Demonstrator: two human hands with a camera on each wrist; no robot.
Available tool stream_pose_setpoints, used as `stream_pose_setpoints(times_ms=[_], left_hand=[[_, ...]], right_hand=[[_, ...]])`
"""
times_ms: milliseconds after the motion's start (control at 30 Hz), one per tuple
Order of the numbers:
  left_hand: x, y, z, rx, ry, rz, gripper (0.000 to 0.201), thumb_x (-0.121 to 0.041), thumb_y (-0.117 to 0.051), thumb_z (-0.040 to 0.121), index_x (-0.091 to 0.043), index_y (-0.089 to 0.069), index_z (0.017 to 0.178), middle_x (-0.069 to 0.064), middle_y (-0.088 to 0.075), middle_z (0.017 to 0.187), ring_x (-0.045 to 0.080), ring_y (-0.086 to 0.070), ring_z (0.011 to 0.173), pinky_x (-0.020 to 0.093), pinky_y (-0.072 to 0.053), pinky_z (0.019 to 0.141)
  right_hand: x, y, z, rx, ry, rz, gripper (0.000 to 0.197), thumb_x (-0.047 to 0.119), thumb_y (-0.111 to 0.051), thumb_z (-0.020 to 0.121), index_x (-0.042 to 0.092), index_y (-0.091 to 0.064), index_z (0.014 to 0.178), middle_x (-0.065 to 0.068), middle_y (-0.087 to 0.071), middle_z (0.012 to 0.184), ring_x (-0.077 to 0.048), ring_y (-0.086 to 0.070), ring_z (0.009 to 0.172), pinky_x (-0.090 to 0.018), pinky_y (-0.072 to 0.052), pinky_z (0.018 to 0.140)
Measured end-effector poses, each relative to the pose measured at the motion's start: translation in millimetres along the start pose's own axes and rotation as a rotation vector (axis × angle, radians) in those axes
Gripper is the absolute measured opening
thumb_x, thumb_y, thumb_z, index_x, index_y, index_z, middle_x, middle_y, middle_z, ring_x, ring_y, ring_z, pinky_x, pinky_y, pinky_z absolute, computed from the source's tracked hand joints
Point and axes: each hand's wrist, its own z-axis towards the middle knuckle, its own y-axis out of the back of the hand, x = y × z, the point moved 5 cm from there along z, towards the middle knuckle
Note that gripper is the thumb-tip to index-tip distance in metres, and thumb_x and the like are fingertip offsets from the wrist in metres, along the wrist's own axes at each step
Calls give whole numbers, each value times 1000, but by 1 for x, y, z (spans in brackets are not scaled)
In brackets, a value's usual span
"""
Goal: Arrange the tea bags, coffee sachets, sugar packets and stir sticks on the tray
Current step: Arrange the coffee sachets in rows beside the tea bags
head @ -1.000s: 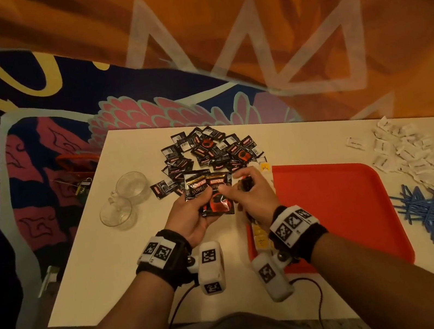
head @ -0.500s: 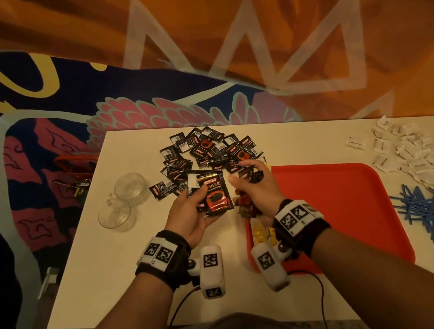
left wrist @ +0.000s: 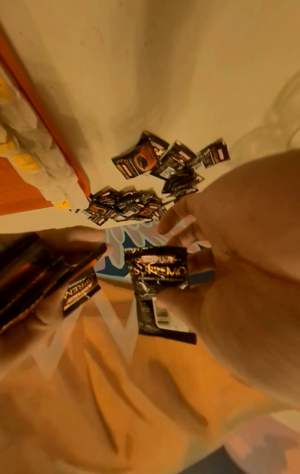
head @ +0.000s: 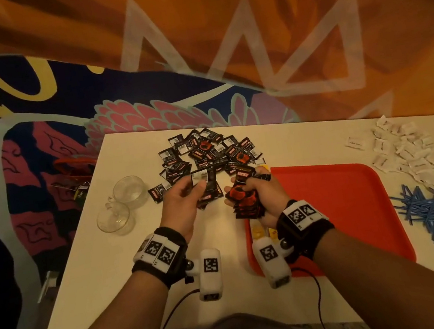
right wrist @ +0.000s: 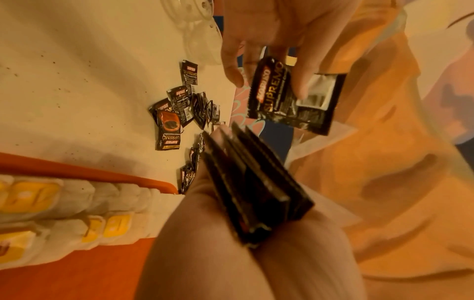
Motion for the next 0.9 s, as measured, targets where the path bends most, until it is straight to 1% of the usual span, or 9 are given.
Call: stream_pose_setpoints(times_ms=[133, 267, 400, 467, 533, 633, 667, 733, 900], left_hand=[[-20, -8, -2, -26, -219, 66, 30, -3, -70, 89, -32, -75, 94, -2, -75, 97, 20, -69, 99, 31, -55, 86], [-31, -26, -5, 75, -408, 219, 38, 0, -71, 87, -37, -77, 94, -10, -75, 101, 16, -67, 105, 42, -53, 98], [-25, -47, -9, 234, -466, 513, 66, 10, -59, 85, -53, -68, 100, -38, -63, 109, 10, -50, 124, 47, -38, 113], [-23, -53, -7, 317, -421, 540, 67, 10, -53, 82, -54, -65, 102, -37, -59, 118, 10, -44, 130, 46, -34, 116], [-23, -54, -7, 371, -384, 512, 60, -1, -51, 74, -50, -67, 103, -32, -54, 130, 10, -38, 135, 42, -30, 118], [-22, -55, -9, 325, -257, 285, 61, -8, -51, 59, -39, -70, 108, -10, -48, 140, 15, -40, 136, 41, -41, 105], [-19, -54, -9, 276, -149, 129, 58, -9, -54, 60, -36, -69, 109, -3, -51, 136, 18, -44, 133, 45, -45, 100], [-7, -56, -9, 270, 101, -169, 43, -13, -62, 73, -25, -66, 114, 6, -58, 127, 26, -53, 123, 46, -51, 92], [3, -75, -18, 499, 342, -252, 49, -21, -64, 91, -2, -55, 135, 21, -63, 124, 36, -63, 110, 47, -53, 99]], right_hand=[[-1, -4, -4, 29, -100, 117, 42, 6, -51, 95, 11, -44, 136, -16, -64, 84, -25, -66, 66, -42, -58, 65], [1, -12, -9, 174, -139, 175, 55, 53, -57, 91, 16, -52, 131, -13, -62, 87, -22, -61, 73, -36, -55, 72], [7, -16, -11, 259, -127, 129, 57, 59, -54, 90, 14, -60, 124, -13, -68, 105, -24, -68, 87, -36, -53, 78], [9, -12, -9, 233, -101, 140, 46, 41, -61, 93, 24, -54, 136, -15, -67, 117, -28, -69, 94, -40, -55, 78], [11, -7, -7, 234, -74, 163, 55, 23, -64, 93, 19, -45, 145, -15, -66, 113, -28, -68, 92, -40, -56, 76], [24, -4, -8, 265, 8, 182, 28, 6, -59, 89, 15, -72, 113, -11, -65, 91, -23, -65, 79, -37, -54, 71], [31, -4, -10, 256, 64, 178, 26, 1, -56, 88, 17, -74, 99, -10, -66, 88, -23, -64, 78, -38, -54, 71], [45, -3, -13, 224, 189, 112, 32, -10, -52, 85, 16, -65, 100, -12, -66, 90, -26, -65, 79, -39, -55, 70], [57, -13, -24, 157, 461, -406, 37, 2, -61, 68, 20, -64, 100, -17, -70, 97, -30, -68, 90, -43, -57, 85]])
